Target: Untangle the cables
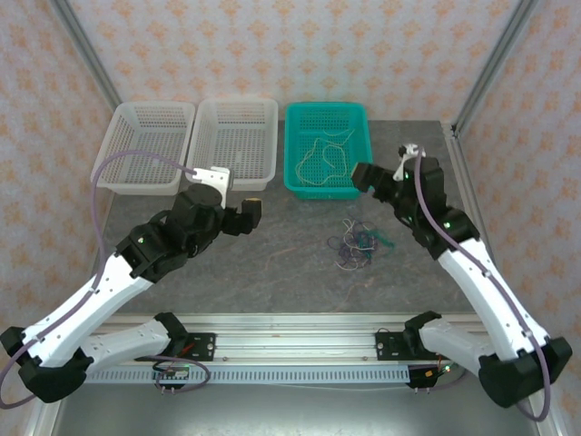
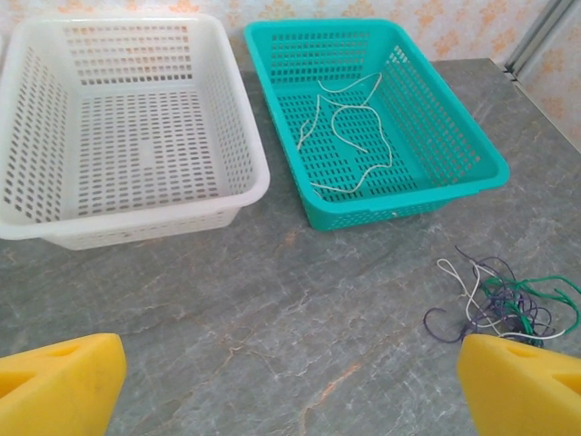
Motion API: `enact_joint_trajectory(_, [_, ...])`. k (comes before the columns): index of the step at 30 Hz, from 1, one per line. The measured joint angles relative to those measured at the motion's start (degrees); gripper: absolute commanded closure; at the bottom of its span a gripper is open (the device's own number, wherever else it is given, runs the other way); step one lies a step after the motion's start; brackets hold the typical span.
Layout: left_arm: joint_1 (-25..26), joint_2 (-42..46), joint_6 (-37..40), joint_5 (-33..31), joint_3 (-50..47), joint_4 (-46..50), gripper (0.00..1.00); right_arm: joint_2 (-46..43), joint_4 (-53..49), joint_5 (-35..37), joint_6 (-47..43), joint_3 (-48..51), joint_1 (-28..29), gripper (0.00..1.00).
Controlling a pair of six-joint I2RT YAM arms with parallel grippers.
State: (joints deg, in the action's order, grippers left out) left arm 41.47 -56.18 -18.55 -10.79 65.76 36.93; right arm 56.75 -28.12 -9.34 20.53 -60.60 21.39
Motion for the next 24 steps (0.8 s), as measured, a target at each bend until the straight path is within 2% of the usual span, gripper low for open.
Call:
enact_joint_trajectory(3, [0.0, -0.68, -0.02, 1.03, -0.81, -1.57, 0.05, -0.44, -6.82, -0.79, 2.95, 3.43, 0.0, 0.06])
enact_joint_trajectory(7, [0.0, -0.59, 0.02, 3.04, -2.58, -3.52, 0.05, 4.83, -10.71, -1.62, 6.19, 9.92, 0.0, 0.05])
enact_joint_trajectory(10, [0.0, -0.35, 0.31, 5.51, -3.5, -4.42, 0.05, 11.41, -10.34, -3.34, 8.22, 13.42, 0.0, 0.04])
enact_joint_trajectory(16, [0.0, 0.39, 0.66, 10.21, -4.0, -5.25, 0.04, 25.35, -5.84, -5.55, 9.88, 13.68, 0.02, 0.07])
enact_joint_trajectory(18, [0.0, 0.55, 0.63, 10.71, -4.2, -5.53, 0.04, 27.93, -3.87, -5.73, 10.12, 13.79, 0.0, 0.13])
enact_joint_trajectory(19, [0.0, 0.66, 0.61, 10.86, -4.42, -5.57, 0.04, 28.65, -2.91, -5.77, 10.27, 13.92, 0.0, 0.2])
enact_joint_trajectory(24, [0.0, 0.52, 0.46, 11.74, -5.22, -5.88, 0.04, 30.64, 0.33, -5.66, 10.01, 14.56, 0.11, 0.69])
